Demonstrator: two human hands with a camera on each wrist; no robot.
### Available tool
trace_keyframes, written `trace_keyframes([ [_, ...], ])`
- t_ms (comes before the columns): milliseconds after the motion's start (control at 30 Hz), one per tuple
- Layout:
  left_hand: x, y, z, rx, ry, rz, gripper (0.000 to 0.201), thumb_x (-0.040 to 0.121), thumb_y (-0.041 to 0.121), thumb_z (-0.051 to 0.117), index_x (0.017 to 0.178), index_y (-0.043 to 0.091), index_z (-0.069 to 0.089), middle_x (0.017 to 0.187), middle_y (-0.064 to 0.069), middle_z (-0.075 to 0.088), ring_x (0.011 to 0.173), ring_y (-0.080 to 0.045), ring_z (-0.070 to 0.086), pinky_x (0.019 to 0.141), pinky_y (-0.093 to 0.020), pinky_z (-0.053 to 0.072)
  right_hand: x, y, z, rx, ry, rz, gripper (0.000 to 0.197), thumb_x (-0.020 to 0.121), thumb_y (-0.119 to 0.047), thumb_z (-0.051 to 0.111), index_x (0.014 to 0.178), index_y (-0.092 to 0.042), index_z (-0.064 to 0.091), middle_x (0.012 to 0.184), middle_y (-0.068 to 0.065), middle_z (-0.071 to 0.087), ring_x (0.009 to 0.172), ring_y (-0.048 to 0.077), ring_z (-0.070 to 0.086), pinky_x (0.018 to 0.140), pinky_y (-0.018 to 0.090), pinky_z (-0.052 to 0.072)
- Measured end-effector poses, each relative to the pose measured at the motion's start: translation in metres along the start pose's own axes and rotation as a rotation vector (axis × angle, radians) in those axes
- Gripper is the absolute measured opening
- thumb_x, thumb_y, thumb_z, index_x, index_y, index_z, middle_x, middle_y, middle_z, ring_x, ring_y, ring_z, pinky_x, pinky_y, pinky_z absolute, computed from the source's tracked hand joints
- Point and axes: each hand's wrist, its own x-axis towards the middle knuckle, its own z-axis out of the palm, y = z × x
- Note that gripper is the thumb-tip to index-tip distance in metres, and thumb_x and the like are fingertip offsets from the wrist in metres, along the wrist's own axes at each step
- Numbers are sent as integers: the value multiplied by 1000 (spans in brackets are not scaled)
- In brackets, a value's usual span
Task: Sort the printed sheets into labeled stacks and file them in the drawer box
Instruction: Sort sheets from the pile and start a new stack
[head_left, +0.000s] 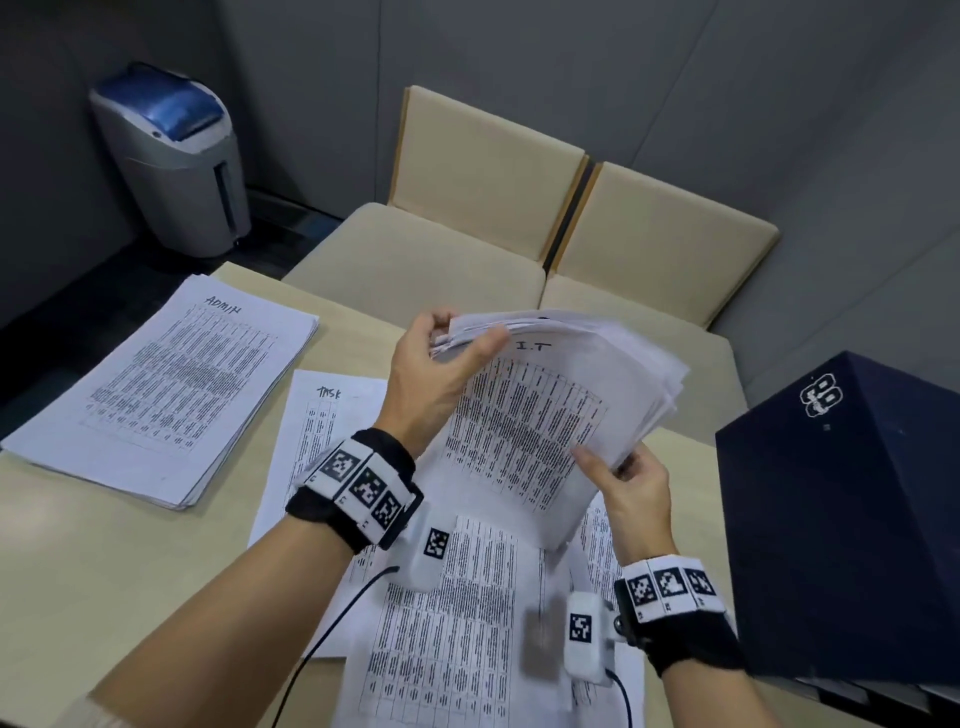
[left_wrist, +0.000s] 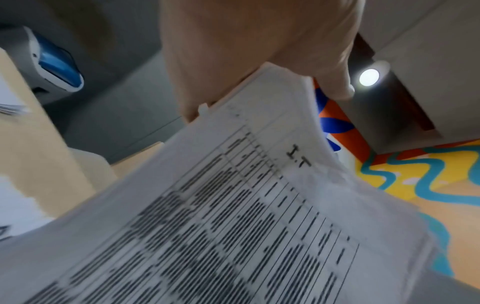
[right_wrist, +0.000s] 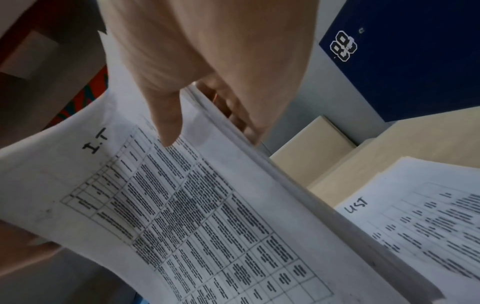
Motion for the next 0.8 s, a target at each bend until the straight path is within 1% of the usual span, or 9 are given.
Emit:
trace_keyframes([
  [67, 5, 8, 8, -17, 69, 13, 58, 70, 65, 73, 100, 18, 57, 98, 4, 64, 90, -8, 62, 80, -20, 50, 1, 1, 0, -20, -12, 5, 24, 78, -12, 78, 100, -14, 70, 95, -3, 77, 89, 12, 72, 78, 26, 59],
  [233, 21, 9, 28, 34, 281, -60, 45, 73, 60, 76, 86, 31, 44, 95, 6, 54, 91, -15, 53, 83, -32, 49, -2, 0, 4, 2, -84, -42, 30, 83, 1, 72, 100, -24, 68, 96, -9, 76, 91, 8, 71, 81, 22, 56],
  [333, 18, 12, 35, 24, 282, -69, 46, 77, 46, 80, 99, 22, 48, 95, 7, 52, 93, -16, 55, 80, -25, 49, -2, -1, 8, -37, -16, -51, 13, 88, -11, 70, 91, -23, 67, 77, -14, 75, 70, 2, 69, 65, 23, 53],
  [400, 16, 15, 30, -44, 147, -59, 66, 70, 47, 85, 115, 17, 47, 110, 2, 57, 105, -14, 60, 84, -22, 51, -3, -7, 6, -61, 104, -55, 15, 88, -25, 70, 76, -22, 62, 51, -8, 62, 40, 10, 49, 45, 29, 40],
  [433, 18, 15, 23, -64, 42, -59, 76, 65, 49, 87, 121, 18, 46, 117, 0, 59, 110, -14, 62, 88, -25, 53, -3, -13, 4, -62, 152, -55, 16, 88, -30, 70, 77, -22, 61, 50, -8, 62, 37, 15, 45, 41, 31, 40],
  [467, 19, 17, 14, -76, -63, -65, 83, 62, 49, 89, 126, 19, 46, 122, -2, 62, 114, -15, 64, 92, -30, 54, -3, -22, 0, -20, 185, -72, 11, 88, -30, 69, 83, -24, 62, 60, -9, 69, 43, 16, 54, 46, 37, 52],
  [567, 21, 23, -2, -64, -286, -93, 88, 57, 44, 92, 129, 15, 51, 122, -5, 69, 112, -19, 67, 95, -39, 54, -6, -46, -9, 63, 182, -214, 6, 91, -16, 66, 88, -20, 66, 76, -22, 72, 70, -6, 65, 67, 9, 49],
  [633, 15, 20, 1, -39, -293, -92, 77, 59, 37, 91, 124, 14, 55, 117, -4, 71, 110, -19, 68, 92, -37, 56, -9, -50, -9, 112, 191, -224, 6, 86, -17, 71, 88, -16, 65, 76, -20, 72, 74, -6, 65, 72, 10, 49],
  [800, -13, -31, 6, -95, -205, -163, 79, 64, 24, 91, 130, 12, 48, 125, -5, 63, 117, -19, 62, 88, -32, 57, -16, -2, 7, 77, -13, 9, 48, 79, -15, 79, 122, -24, 60, 111, -13, 71, 104, 2, 66, 99, 28, 51],
])
